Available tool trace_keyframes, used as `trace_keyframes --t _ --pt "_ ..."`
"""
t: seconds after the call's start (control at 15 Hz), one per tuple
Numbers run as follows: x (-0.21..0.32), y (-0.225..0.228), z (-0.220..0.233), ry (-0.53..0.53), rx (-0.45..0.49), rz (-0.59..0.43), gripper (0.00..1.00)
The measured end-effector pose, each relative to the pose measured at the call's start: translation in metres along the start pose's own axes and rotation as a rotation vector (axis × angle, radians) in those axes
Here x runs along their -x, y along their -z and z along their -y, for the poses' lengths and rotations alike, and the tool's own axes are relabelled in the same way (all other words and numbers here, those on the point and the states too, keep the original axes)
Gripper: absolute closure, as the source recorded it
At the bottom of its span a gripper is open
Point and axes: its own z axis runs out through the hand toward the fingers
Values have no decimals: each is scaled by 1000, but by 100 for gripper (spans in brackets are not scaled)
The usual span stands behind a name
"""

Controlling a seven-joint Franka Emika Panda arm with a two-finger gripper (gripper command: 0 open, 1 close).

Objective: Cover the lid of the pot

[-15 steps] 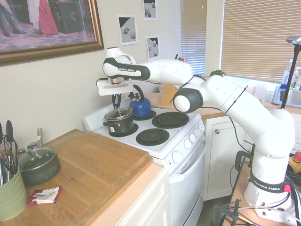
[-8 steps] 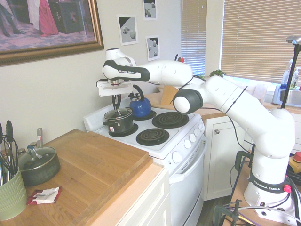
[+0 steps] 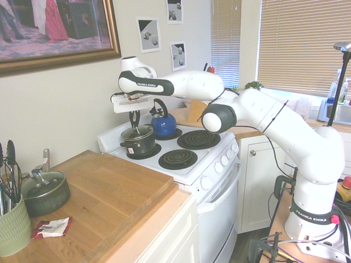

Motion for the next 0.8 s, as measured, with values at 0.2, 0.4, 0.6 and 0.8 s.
trace_keyframes --t 0.2,0.4,0.6,0.8 --pt "5 1 1 7 0 -1 0" --pt "9 11 1 13 -3 -3 0" --pt "6 49 -4 -1 -28 -17 0" --pt "7 110 -15 -10 -55 -21 0"
